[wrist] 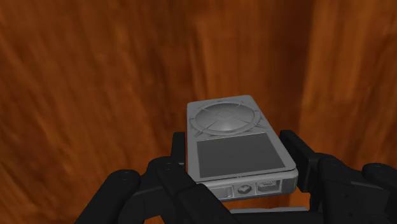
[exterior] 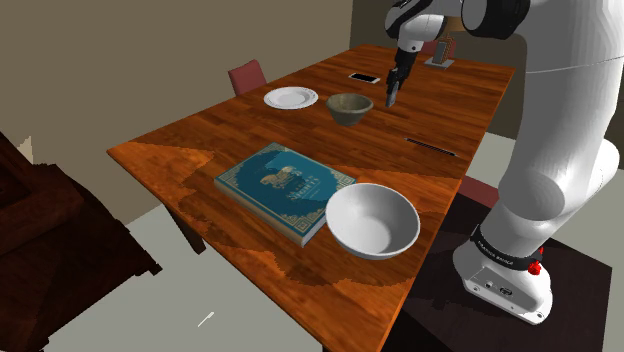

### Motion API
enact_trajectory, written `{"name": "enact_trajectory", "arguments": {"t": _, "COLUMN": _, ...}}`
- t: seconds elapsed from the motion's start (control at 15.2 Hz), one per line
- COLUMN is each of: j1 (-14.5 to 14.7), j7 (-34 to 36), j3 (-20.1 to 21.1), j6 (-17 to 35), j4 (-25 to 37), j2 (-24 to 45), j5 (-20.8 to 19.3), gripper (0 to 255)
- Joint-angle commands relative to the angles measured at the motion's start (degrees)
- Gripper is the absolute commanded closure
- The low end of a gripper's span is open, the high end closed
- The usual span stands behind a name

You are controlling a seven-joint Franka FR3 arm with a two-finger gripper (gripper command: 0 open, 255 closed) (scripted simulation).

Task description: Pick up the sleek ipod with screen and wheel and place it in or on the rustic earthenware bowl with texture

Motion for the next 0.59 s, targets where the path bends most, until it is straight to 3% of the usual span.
{"name": "enact_trajectory", "arguments": {"t": 0.0, "j1": 0.00, "j7": 0.00, "j3": 0.00, "j6": 0.00, "j4": 0.00, "j2": 0.00, "j5": 0.00, "gripper": 255}}
{"name": "enact_trajectory", "arguments": {"t": 0.53, "j1": 0.08, "j7": 0.38, "j3": -0.20, "j6": -1.24, "j4": 0.76, "j2": -0.56, "j5": -0.43, "gripper": 255}}
